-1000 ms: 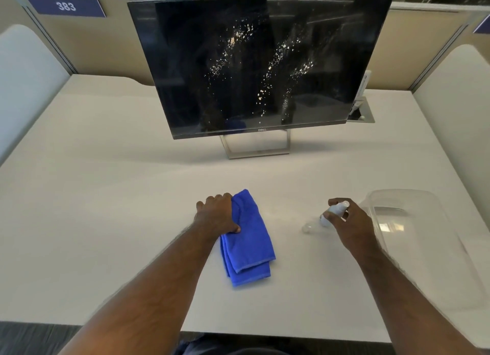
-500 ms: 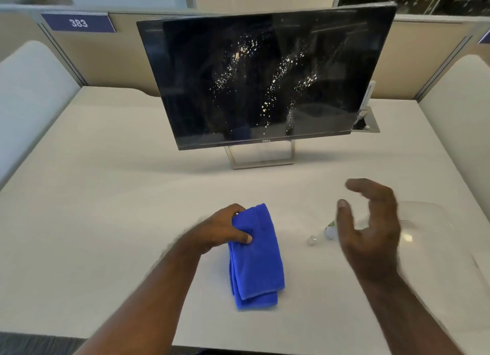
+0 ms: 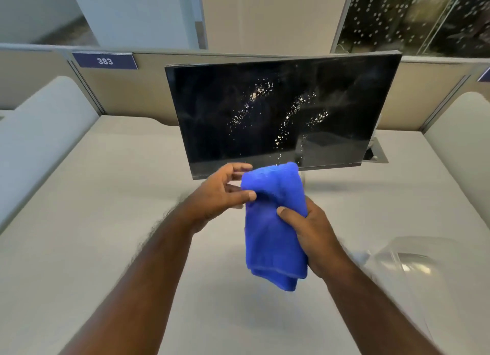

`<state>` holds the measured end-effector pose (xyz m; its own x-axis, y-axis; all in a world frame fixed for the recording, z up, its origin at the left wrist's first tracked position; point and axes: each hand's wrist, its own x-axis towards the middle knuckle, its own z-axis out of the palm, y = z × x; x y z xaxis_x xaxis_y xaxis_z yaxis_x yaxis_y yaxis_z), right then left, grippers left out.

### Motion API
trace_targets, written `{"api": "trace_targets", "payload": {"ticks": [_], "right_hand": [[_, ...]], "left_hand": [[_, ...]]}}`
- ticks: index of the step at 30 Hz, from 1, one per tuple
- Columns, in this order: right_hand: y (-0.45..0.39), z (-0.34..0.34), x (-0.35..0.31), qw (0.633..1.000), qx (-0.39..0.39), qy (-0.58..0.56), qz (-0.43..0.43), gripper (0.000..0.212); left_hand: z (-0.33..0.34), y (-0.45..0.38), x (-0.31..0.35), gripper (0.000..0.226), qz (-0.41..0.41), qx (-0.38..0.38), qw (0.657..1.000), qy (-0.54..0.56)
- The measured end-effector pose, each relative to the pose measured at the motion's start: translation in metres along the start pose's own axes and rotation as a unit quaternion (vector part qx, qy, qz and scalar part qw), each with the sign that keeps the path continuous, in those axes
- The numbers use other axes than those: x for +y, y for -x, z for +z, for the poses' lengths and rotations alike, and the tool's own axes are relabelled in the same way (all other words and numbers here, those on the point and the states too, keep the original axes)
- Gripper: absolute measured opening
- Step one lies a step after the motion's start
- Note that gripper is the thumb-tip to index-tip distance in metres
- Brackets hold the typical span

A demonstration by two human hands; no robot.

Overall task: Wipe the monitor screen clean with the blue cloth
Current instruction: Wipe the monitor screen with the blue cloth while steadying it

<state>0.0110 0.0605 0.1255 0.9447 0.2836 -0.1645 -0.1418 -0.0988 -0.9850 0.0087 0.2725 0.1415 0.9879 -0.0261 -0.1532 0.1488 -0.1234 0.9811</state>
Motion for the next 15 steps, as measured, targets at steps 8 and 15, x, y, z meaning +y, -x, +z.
{"api": "trace_targets", "payload": {"ticks": [8, 15], "right_hand": [[-0.103, -0.048, -0.079, 0.935, 0.333, -0.05, -0.113, 0.045], [-0.168, -0.051, -0.103, 0.848, 0.485, 0.049, -0.206, 0.062]], "left_hand": [[-0.08, -0.047, 0.042, 0.048, 0.175, 0.437, 0.853, -0.225], [-0.13, -0.083, 0.055, 0.074, 0.146, 0.352, 0.876, -0.296]]}}
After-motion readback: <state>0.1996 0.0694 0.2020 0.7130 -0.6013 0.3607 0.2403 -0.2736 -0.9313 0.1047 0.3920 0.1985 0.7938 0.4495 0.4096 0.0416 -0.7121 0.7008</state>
